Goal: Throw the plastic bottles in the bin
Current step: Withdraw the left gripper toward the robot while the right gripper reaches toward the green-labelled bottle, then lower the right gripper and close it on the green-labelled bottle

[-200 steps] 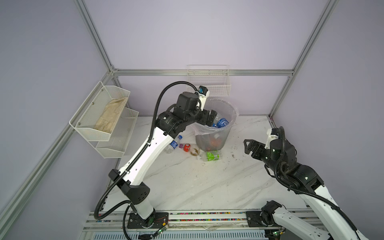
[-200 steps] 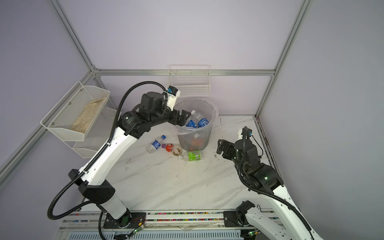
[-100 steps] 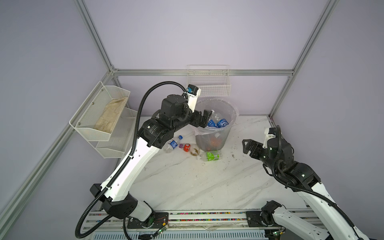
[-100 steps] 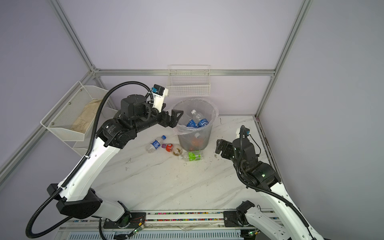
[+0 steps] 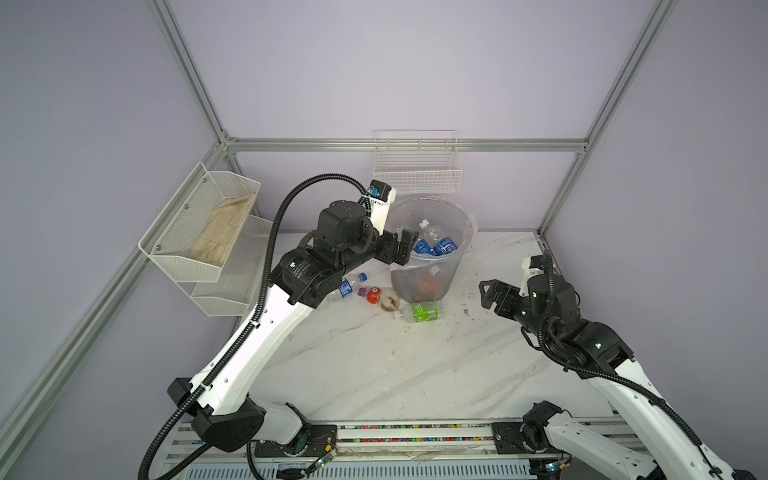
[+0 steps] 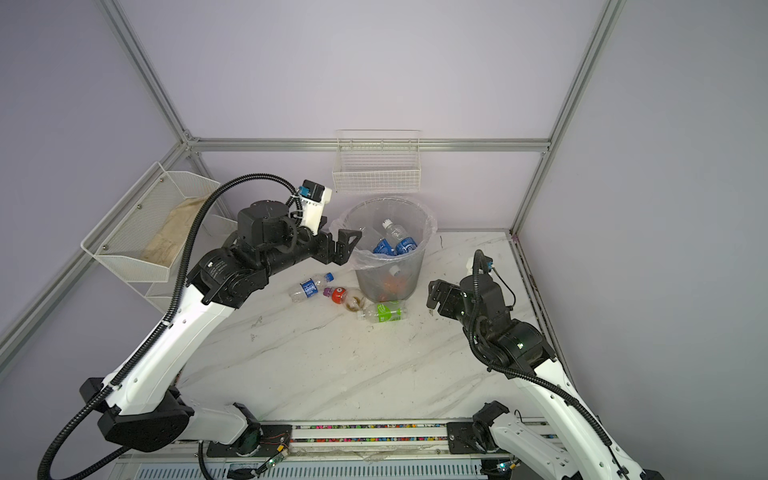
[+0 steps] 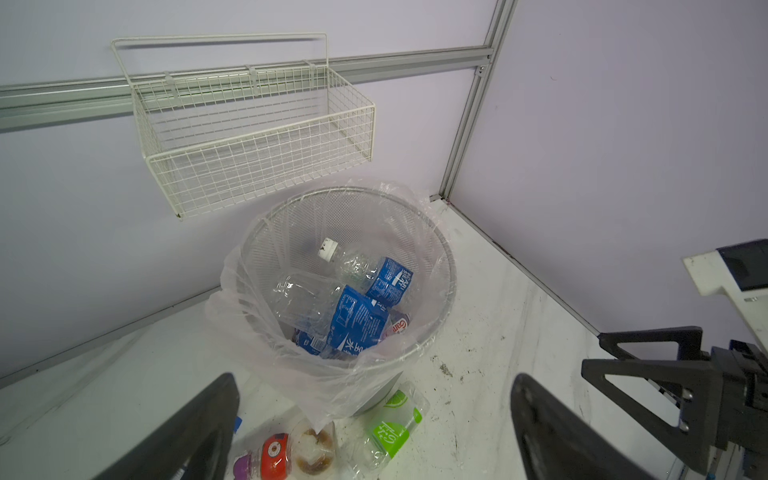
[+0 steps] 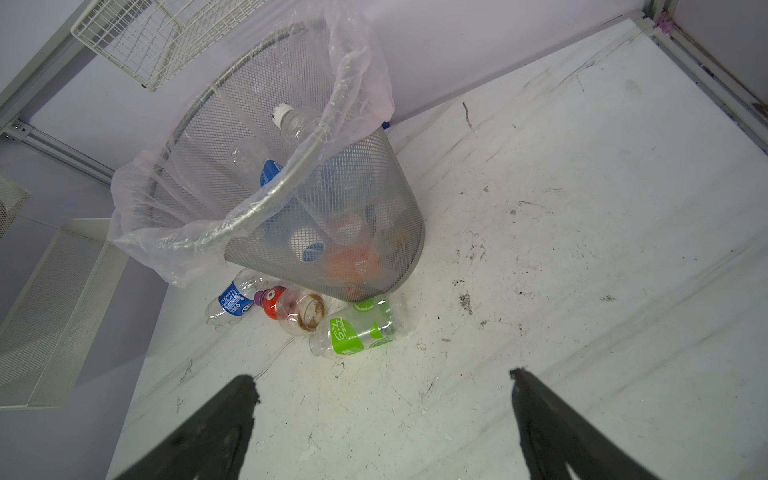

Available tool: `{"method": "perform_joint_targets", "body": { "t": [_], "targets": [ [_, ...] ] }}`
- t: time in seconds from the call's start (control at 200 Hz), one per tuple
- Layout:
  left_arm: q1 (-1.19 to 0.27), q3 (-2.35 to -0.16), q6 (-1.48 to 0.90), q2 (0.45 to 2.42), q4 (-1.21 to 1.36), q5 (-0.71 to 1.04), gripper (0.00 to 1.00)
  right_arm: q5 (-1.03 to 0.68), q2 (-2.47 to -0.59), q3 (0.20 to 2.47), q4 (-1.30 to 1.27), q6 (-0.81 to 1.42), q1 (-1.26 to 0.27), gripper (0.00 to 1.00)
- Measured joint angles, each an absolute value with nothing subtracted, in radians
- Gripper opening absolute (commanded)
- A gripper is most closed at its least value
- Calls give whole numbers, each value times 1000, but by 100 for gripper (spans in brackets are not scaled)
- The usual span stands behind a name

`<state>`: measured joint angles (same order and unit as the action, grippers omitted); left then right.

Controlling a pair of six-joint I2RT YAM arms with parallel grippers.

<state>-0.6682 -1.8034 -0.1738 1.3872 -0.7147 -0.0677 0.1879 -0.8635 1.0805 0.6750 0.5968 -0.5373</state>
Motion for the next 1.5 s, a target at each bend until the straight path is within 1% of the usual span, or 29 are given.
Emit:
{"method": "perform_joint_targets", "body": {
  "t": [0.25, 0.415, 0.72, 0.875, 1.04, 1.275, 1.5],
  "targets": [
    [-668, -1587, -201, 1225, -682, -105, 100, 133, -924, 1053, 665, 622, -537, 97],
    [-668, -1439, -235, 1132, -672, -121, 100, 71, -968, 1002, 634, 681, -537, 97],
    [-668, -1215, -319, 939, -675, -149, 100, -74, -990, 805, 487, 888, -537, 97],
    [-668, -1106, -377, 828, -677, -161, 100, -142, -993, 702, 345, 1017, -537, 98],
    [-668, -1016, -428, 725, -706, -179, 100, -176, -1007, 630, 253, 1143, -537, 97],
    [-668, -960, -472, 628, -764, -202, 100, -169, -1081, 639, 203, 1278, -540, 98],
    [-668, -949, -498, 582, -796, -219, 100, -141, -1214, 748, 197, 1372, -560, 98]
  ]
}}
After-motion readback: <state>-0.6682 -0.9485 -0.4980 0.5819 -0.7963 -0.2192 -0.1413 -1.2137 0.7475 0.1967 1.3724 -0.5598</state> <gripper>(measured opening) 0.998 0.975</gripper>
